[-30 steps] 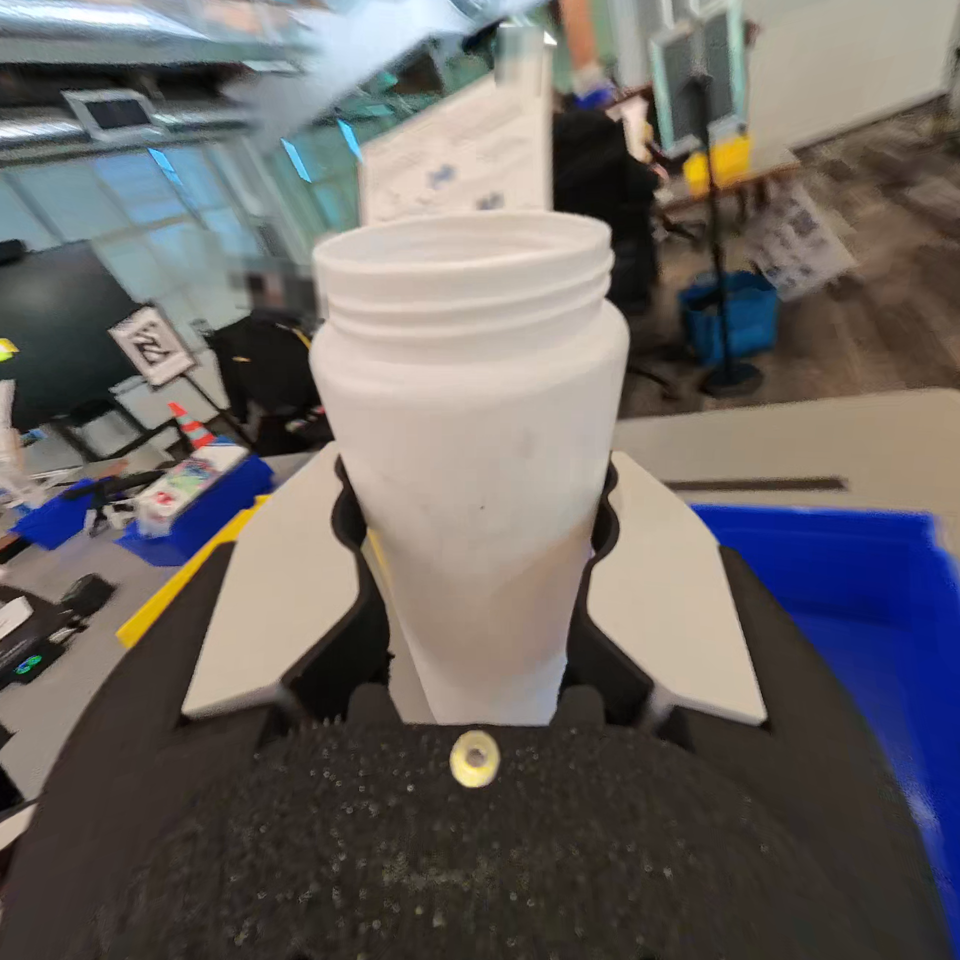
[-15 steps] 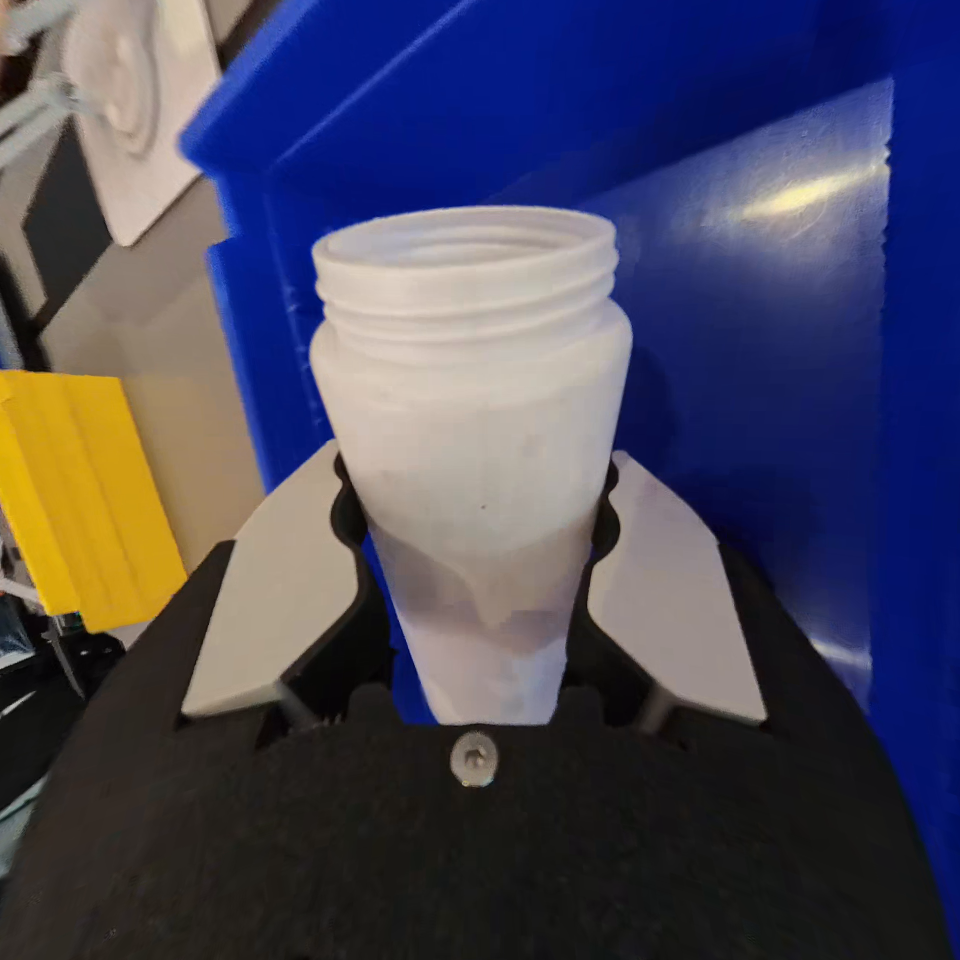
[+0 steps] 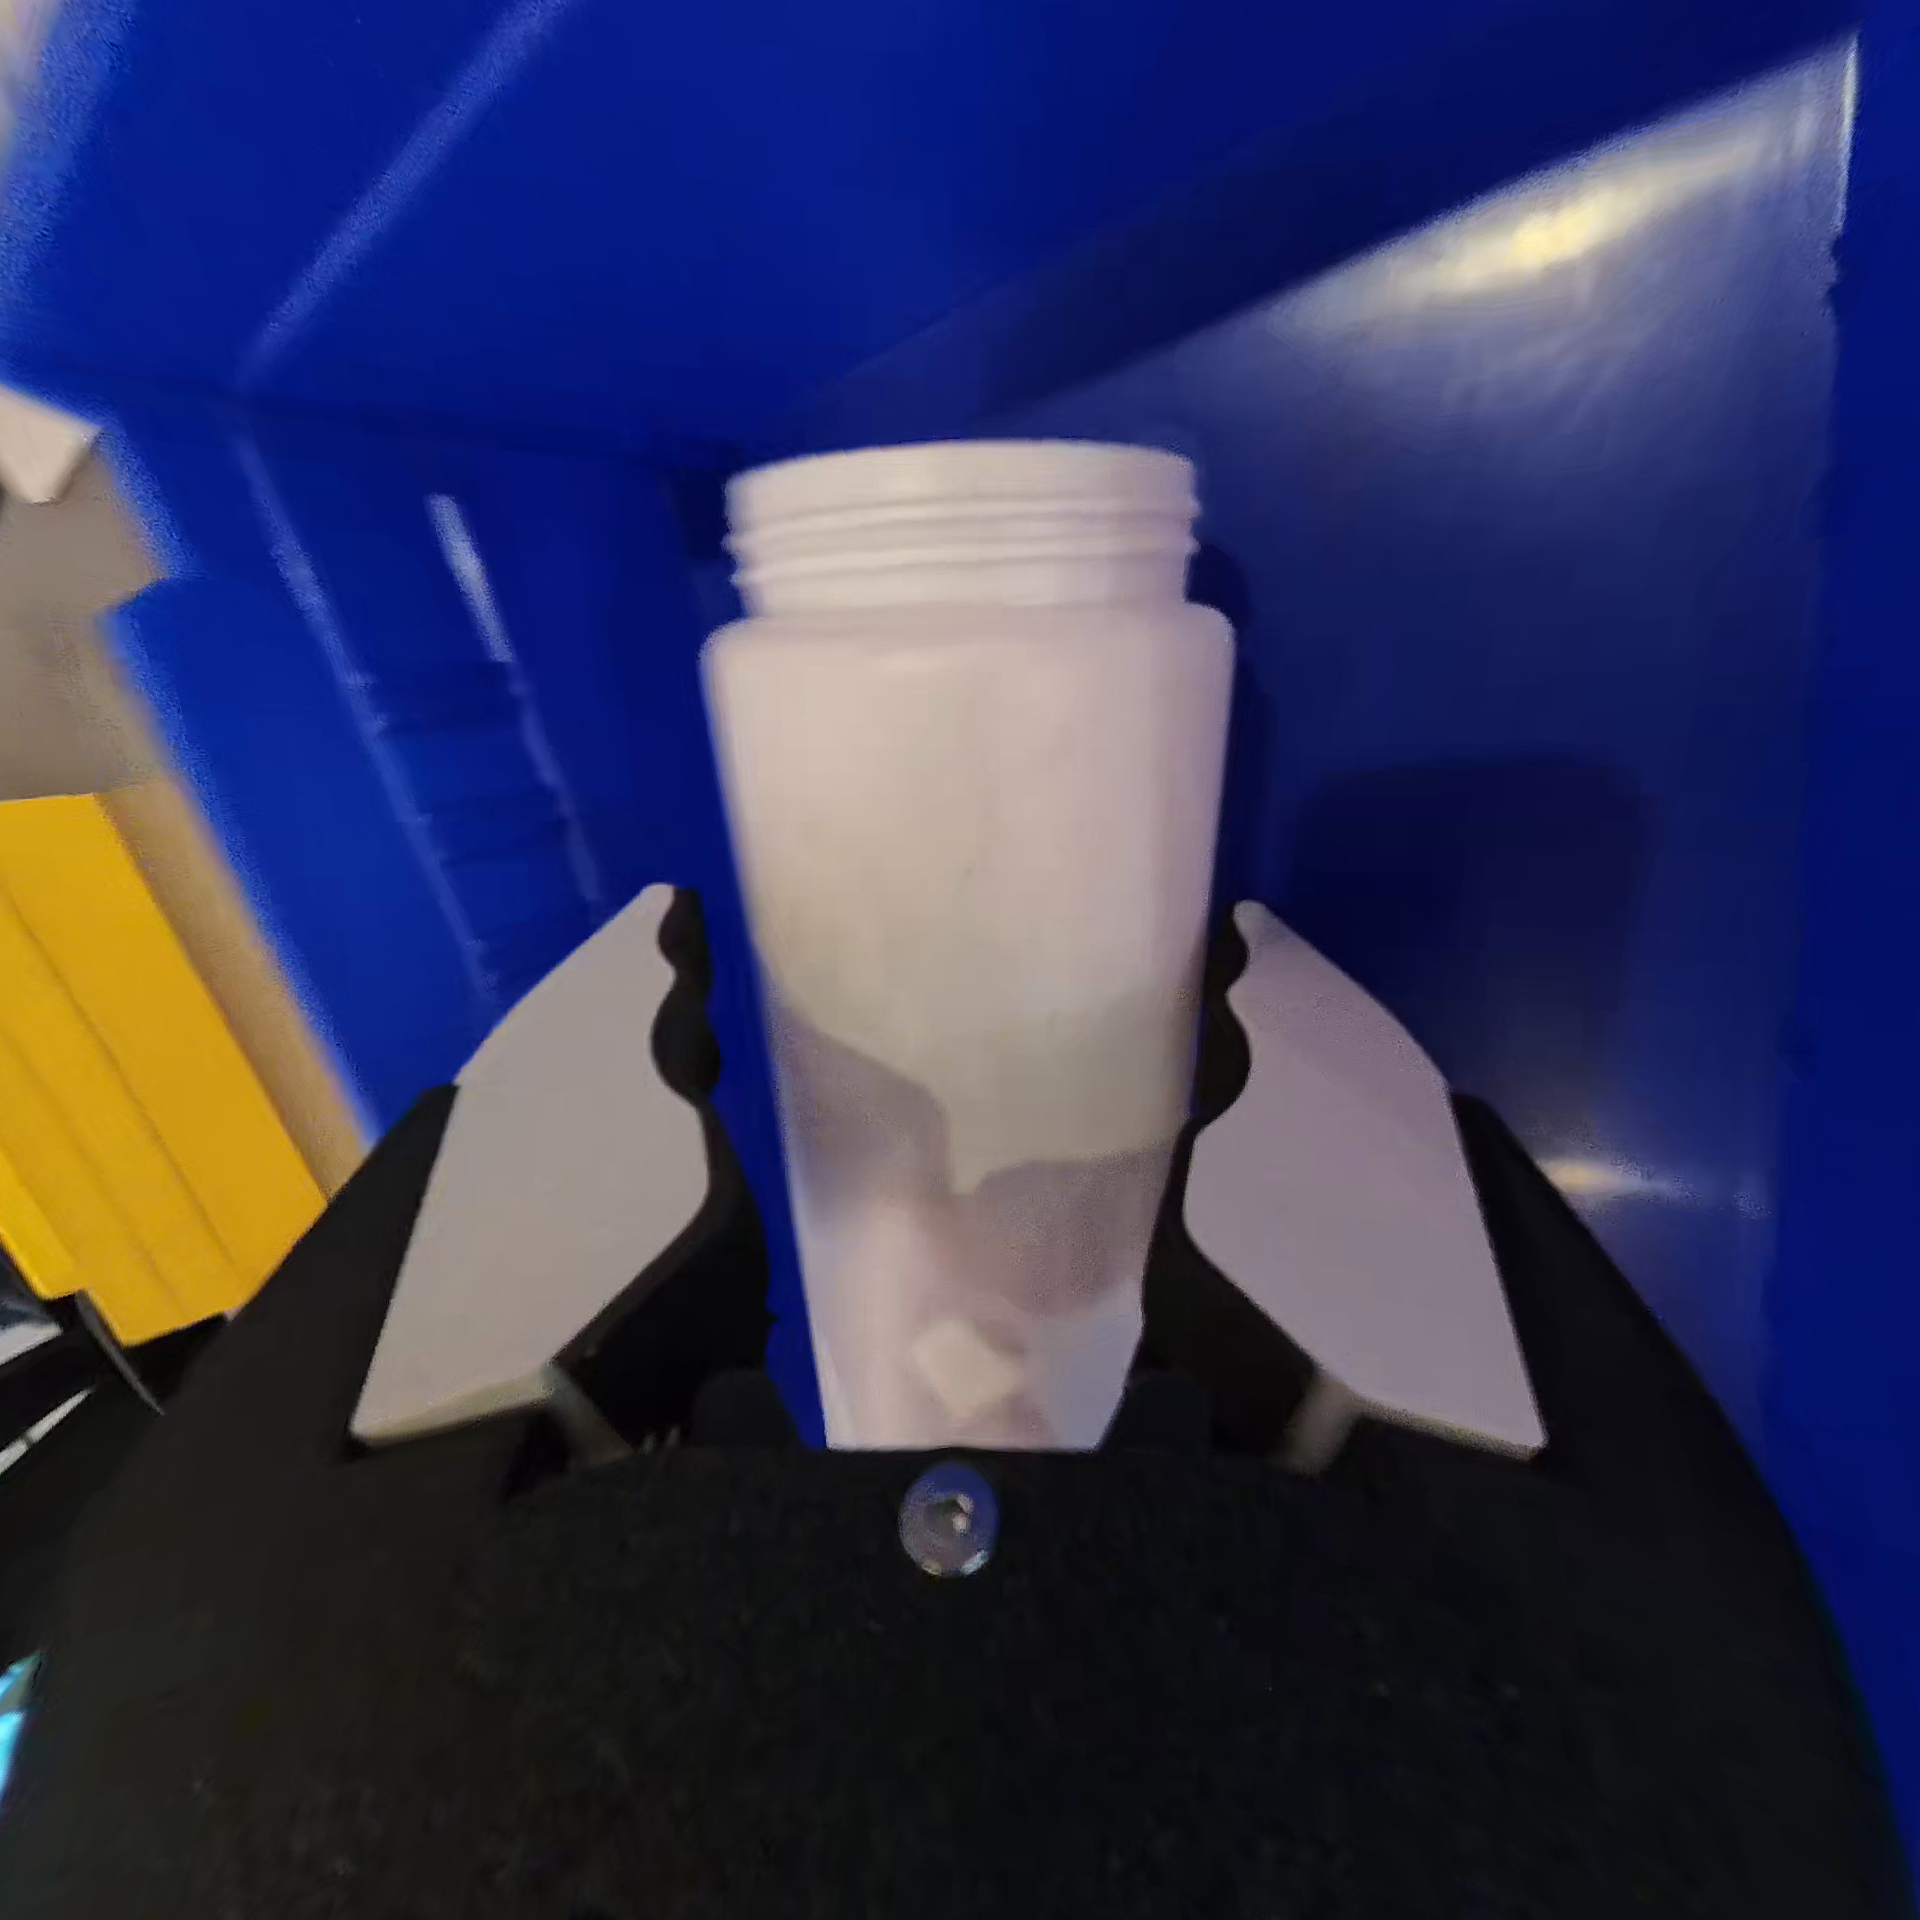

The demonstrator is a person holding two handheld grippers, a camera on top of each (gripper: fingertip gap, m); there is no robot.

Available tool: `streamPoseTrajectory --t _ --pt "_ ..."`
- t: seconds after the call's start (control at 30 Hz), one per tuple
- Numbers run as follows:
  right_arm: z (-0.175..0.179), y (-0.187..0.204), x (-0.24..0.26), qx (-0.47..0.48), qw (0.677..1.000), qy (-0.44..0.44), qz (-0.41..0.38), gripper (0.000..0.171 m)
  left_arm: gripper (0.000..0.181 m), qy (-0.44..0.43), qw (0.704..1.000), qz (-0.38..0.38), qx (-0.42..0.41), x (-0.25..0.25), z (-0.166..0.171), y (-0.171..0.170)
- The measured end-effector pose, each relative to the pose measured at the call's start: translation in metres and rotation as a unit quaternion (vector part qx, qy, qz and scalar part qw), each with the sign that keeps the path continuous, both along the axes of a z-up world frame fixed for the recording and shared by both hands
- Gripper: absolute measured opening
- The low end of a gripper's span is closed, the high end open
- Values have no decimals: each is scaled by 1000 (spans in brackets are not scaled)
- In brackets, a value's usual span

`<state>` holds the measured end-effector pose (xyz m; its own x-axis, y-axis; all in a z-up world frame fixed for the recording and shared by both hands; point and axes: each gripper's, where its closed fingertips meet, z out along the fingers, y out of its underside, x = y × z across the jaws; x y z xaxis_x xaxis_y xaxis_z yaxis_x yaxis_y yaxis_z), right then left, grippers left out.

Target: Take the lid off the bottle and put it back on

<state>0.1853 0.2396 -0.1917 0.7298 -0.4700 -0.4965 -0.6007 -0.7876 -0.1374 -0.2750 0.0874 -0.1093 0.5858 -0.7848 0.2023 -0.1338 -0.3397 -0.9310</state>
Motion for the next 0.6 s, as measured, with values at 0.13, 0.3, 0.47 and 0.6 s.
streamPoseTrajectory --t 0.13,0.3,0.47,0.6 --pt "54 -2 -10 131 987 -21 89 108 84 6 998 58 24 -16 3 19" --pt "121 -73 -41 306 921 -165 174 100 77 19 988 134 72 -48 15 46" --pt "114 -169 -109 522 803 -237 164 64 70 32 977 185 105 -74 18 70" --pt "90 -211 -125 522 810 -251 90 53 71 24 975 194 102 -76 15 80"
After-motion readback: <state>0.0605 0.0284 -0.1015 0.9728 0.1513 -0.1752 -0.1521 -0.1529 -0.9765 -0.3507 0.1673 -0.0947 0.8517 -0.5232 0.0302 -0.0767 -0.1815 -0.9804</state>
